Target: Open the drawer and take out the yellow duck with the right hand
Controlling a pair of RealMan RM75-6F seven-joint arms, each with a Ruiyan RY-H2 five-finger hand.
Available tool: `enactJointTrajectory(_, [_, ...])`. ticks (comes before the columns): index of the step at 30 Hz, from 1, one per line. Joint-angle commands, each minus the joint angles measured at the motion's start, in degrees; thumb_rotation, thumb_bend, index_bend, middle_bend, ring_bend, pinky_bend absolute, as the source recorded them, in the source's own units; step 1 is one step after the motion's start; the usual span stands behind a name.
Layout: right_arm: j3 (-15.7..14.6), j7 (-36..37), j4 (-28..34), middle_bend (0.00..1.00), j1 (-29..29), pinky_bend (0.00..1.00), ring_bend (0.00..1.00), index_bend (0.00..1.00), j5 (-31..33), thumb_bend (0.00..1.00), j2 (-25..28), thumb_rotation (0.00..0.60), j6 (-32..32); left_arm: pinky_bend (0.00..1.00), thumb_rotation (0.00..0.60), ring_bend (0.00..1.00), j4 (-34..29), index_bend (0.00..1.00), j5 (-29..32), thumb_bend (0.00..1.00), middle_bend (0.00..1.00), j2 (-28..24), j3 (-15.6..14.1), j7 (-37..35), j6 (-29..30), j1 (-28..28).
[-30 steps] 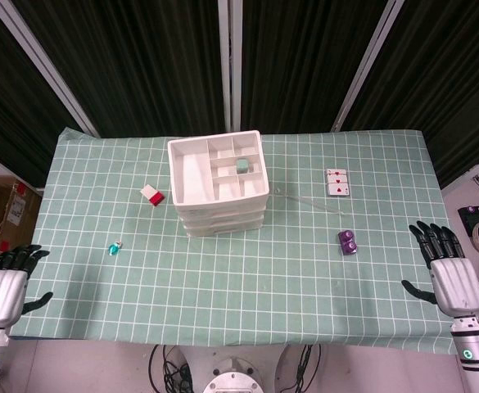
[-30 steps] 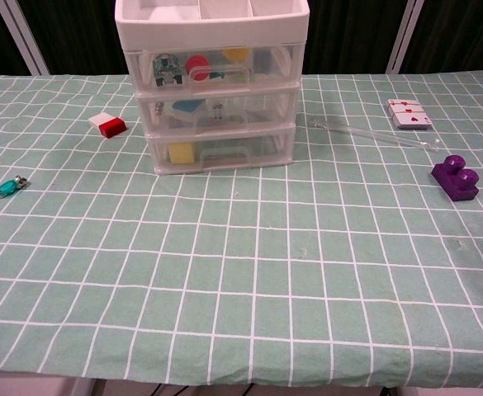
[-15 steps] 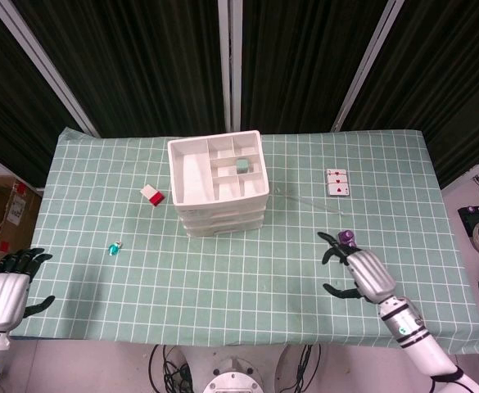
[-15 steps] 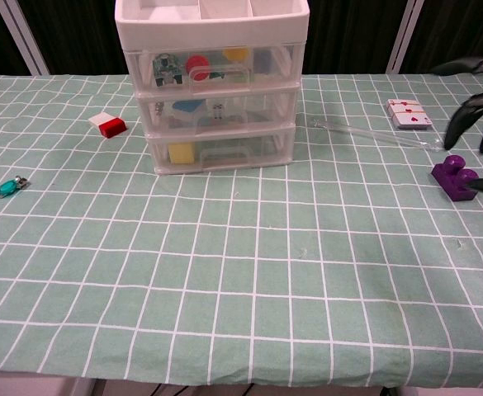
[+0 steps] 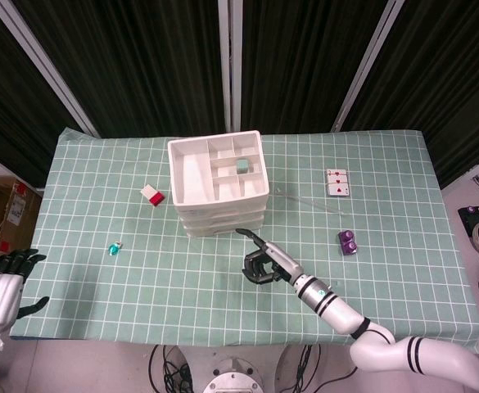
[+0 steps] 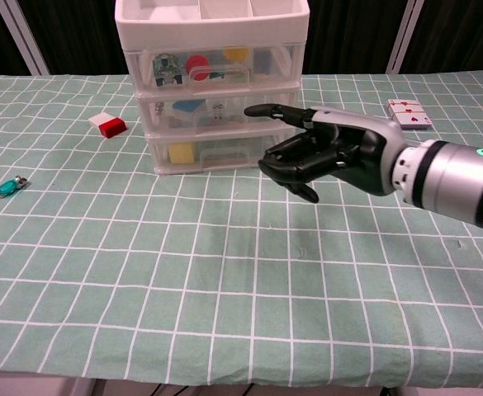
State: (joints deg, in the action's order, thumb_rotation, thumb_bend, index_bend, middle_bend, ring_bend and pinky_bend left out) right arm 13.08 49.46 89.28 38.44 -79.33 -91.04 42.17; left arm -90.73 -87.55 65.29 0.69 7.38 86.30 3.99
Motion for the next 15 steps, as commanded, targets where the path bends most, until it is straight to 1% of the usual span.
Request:
enactJointTrajectory(1, [2.3, 5.9, -3.4, 0.67, 2.5, 0.78, 0.69, 0.0, 0.0, 0.38, -3.4, 0.6, -1.1, 0.22, 0.6, 0.17, 0.1, 0.26, 0.1, 0.0, 0.21, 0.1, 0.1, -0.3, 0.1, -0.1])
enactJointTrajectory(4, [3.2, 9.7, -5.8, 0.67, 4.1, 0.78, 0.69, 0.0, -1.2, 0.38, -4.8, 0.6, -1.2, 0.22, 0.6, 0.17, 0.3, 0.26, 0.2, 0.0, 0.21, 0.1, 0.1, -0.4, 0.1, -0.2])
enactJointTrajectory(10, [3.3, 15.7, -8.5, 0.66, 6.6, 0.78, 0.69, 0.0, -3.8, 0.38, -6.2, 0.6, -1.3, 0.22, 0.6, 0.17, 0.5, 0.26, 0.4, 0.0, 0.21, 0.1, 0.2, -0.6, 0.1, -0.2])
enactJointTrajectory(15, [3.4, 17.8, -10.6, 0.66, 8.5, 0.78, 0.69, 0.01, -4.3, 0.39, -7.2, 0.6, -1.2, 0.22, 0.6, 0.17, 0.7, 0.26, 0.5, 0.0, 0.21, 0.1, 0.4, -0.8, -0.1, 0.0])
